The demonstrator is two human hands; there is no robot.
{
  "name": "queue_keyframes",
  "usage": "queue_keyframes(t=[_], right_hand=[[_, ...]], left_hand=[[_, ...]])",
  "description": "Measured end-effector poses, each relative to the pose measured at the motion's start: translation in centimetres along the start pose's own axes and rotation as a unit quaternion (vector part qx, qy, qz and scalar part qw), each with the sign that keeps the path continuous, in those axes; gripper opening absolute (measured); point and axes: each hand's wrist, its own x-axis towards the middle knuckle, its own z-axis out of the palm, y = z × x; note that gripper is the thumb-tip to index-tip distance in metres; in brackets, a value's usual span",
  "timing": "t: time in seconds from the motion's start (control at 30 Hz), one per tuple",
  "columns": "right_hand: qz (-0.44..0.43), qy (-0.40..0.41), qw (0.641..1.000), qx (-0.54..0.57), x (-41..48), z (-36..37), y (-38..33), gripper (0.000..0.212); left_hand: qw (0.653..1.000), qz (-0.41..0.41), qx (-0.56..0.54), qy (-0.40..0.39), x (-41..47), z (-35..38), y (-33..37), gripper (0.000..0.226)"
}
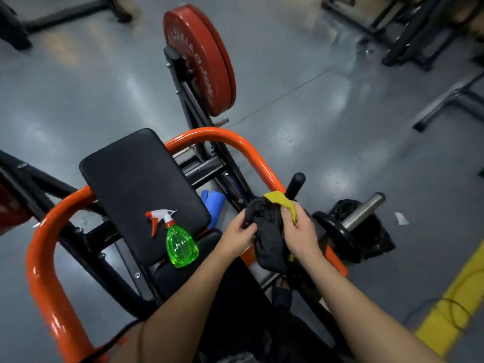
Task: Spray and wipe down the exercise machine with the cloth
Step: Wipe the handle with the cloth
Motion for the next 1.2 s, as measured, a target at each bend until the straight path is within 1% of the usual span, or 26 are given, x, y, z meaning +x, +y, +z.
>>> queue_keyframes(t=[0.07,0.13,0.2,0.27,0.33,0.4,0.47,0.5,0.57,0.63,0.7,0.73,0.77,0.8,0.87,0.9,0.93,0.97,1.0,1.03,1.07,1.13,1.2], right_hand=[[-0.010,0.023,1.000,0.000,0.1,-2.1,1.0,0.017],[-0.006,0.048,0.999,-0.009,0.4,-3.5,1.8,0.018],[0.007,0.086,0.996,-0.024,0.5,-4.6,2.2,0.020],[0.022,0.167,0.985,-0.035,0.6,-5.7,2.2,0.023],[0.035,0.252,0.966,-0.032,1.0,-7.1,2.2,0.026],[0.036,0.307,0.951,-0.007,2.0,-8.7,2.1,0.029],[0.023,0.334,0.942,0.025,3.2,-10.0,1.4,0.032],[0.012,0.340,0.940,0.038,3.8,-10.4,0.5,0.033],[0.014,0.333,0.940,0.069,5.0,-10.4,-1.3,0.031],[0.055,0.323,0.935,0.132,6.9,-9.4,-2.3,0.032],[0.107,0.269,0.923,0.253,8.3,-8.1,-3.2,0.047],[0.112,0.234,0.919,0.298,8.8,-7.3,-3.2,0.053],[0.094,0.196,0.927,0.307,8.9,-6.6,-3.3,0.056],[0.061,0.151,0.947,0.277,8.8,-5.9,-3.2,0.060],[-0.014,0.035,0.986,0.160,8.3,-4.8,-3.0,0.073],[-0.049,-0.024,0.996,0.075,8.2,-4.3,-2.4,0.080],[-0.086,-0.068,0.994,-0.018,8.4,-3.8,-1.7,0.086],[-0.105,-0.094,0.984,-0.111,8.7,-3.5,-1.1,0.091],[-0.111,-0.106,0.972,-0.179,8.9,-3.4,-0.8,0.093],[-0.109,-0.098,0.965,-0.218,9.3,-3.3,-0.5,0.092],[-0.113,-0.080,0.962,-0.235,9.6,-3.0,-0.6,0.088],[-0.095,-0.044,0.968,-0.229,10.7,-2.7,-1.0,0.065],[-0.018,-0.034,0.985,-0.170,12.0,-3.1,-1.1,0.040]], left_hand=[[0.998,-0.016,-0.043,-0.030,0.8,1.7,0.8,0.041],[0.998,-0.022,-0.060,-0.024,1.2,3.2,1.8,0.029],[0.995,-0.030,-0.087,0.033,1.5,4.1,2.9,0.024],[0.985,-0.048,-0.123,0.110,2.3,3.8,3.6,0.022],[0.971,-0.035,-0.140,0.190,3.3,2.6,4.0,0.034],[0.951,-0.020,-0.155,0.267,4.4,0.9,4.9,0.037],[0.923,-0.006,-0.212,0.322,5.4,-0.6,5.9,0.035],[0.909,-0.003,-0.248,0.336,5.8,-1.0,6.6,0.033],[0.896,0.005,-0.285,0.341,6.6,-0.9,7.9,0.028],[0.902,0.001,-0.290,0.321,7.1,0.1,9.0,0.021],[0.919,-0.001,-0.288,0.269,7.5,1.4,9.7,0.011],[0.931,0.001,-0.281,0.233,7.7,1.9,9.7,0.007],[0.943,0.003,-0.266,0.199,8.0,2.5,9.6,0.009],[0.955,0.010,-0.247,0.166,8.3,2.9,9.5,0.013],[0.977,0.016,-0.186,0.102,8.7,3.8,9.5,0.026],[0.985,0.011,-0.156,0.070,8.8,4.2,9.6,0.030],[0.990,0.002,-0.139,0.035,8.8,4.7,9.7,0.031],[0.990,-0.018,-0.138,0.006,8.9,4.9,9.5,0.030],[0.989,-0.041,-0.139,-0.010,9.0,5.1,9.2,0.029],[0.988,-0.063,-0.140,-0.013,9.2,5.0,8.9,0.030],[0.988,-0.080,-0.135,-0.010,9.4,4.9,8.7,0.031],[0.987,-0.117,-0.110,0.014,9.8,4.9,8.7,0.037],[0.981,-0.161,-0.097,0.044,9.8,5.4,8.7,0.041]])
